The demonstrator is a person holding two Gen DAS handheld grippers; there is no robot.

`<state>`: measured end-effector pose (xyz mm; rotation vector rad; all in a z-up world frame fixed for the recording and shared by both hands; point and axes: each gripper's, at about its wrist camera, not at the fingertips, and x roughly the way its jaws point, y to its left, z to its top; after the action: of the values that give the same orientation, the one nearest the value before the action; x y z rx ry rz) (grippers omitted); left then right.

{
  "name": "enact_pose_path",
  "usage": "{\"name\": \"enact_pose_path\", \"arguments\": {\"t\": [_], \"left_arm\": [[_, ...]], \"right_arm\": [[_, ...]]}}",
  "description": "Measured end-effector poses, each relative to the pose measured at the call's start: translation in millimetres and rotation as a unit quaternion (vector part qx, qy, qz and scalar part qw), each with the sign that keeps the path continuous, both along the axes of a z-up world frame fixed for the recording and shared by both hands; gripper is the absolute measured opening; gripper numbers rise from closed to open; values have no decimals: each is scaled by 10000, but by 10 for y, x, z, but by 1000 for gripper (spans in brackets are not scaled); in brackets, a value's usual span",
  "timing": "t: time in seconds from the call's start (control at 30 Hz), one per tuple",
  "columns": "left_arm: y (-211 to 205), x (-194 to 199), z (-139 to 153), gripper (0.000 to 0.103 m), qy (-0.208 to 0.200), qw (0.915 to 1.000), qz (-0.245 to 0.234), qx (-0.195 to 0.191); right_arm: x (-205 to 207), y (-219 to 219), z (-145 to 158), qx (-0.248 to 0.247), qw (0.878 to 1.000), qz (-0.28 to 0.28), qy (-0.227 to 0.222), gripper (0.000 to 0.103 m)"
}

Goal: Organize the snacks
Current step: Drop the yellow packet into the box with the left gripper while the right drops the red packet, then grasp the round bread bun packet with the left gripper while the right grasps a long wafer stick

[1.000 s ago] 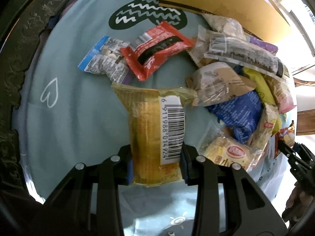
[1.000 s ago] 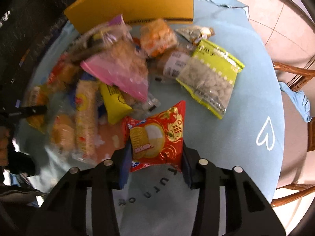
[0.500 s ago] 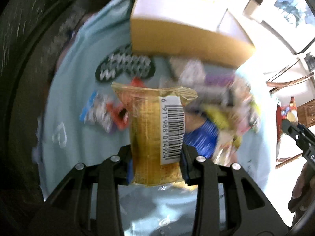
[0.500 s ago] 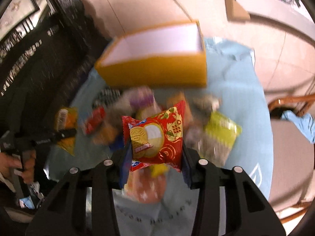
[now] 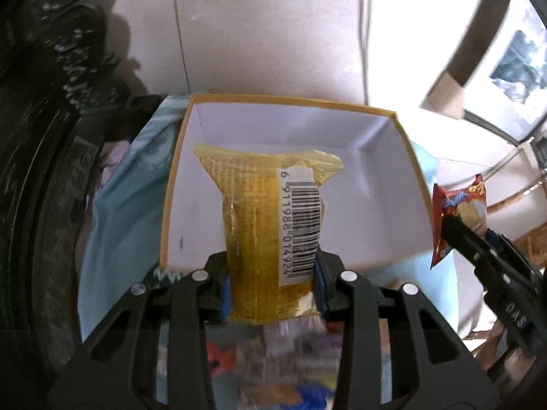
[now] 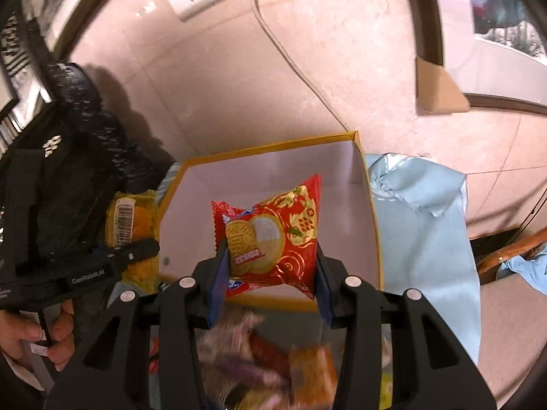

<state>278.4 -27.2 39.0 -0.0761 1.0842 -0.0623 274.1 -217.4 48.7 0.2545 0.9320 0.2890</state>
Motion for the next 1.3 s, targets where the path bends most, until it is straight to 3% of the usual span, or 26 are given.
{"name": "enact_pose_path", "arguments": {"t": [0.13, 0.2, 0.23, 0.27, 0.4, 0.63, 0.83, 0.97, 1.3], "left_arm": [[-33, 424, -300, 38, 234, 9997, 61, -10], [-5, 533, -476, 70, 294, 9994, 158, 5], [-8, 548, -506, 94, 284, 9992, 249, 102], [-7, 536, -523, 96, 197, 9989, 350, 235], [8, 390, -499, 96, 158, 9993, 228, 247], [110, -380, -417, 96, 185, 9997, 112, 149], [136, -1271, -660, 96, 560, 9979, -72, 331], [102, -1803, -910, 96, 907, 9942, -279, 512], [74, -2347, -1317, 96, 1510, 9876, -211, 375]], "right_arm": [[310, 39, -270, -27, 9997, -105, 240, 45], [464, 47, -435, -151, 9986, -233, 441, 56], [504, 44, -515, -209, 9977, -304, 565, 69], [512, 28, -566, -253, 9965, -416, 680, 71], [336, -47, -514, -215, 9975, -397, 549, 71], [-401, -314, -385, -22, 9980, -319, 545, 71], [-1248, -479, -499, -419, 9961, -214, 749, 71], [-1711, -586, -699, -435, 9925, -300, 1102, 71], [-2247, -347, -902, -360, 9886, -13, 1463, 71]]}}
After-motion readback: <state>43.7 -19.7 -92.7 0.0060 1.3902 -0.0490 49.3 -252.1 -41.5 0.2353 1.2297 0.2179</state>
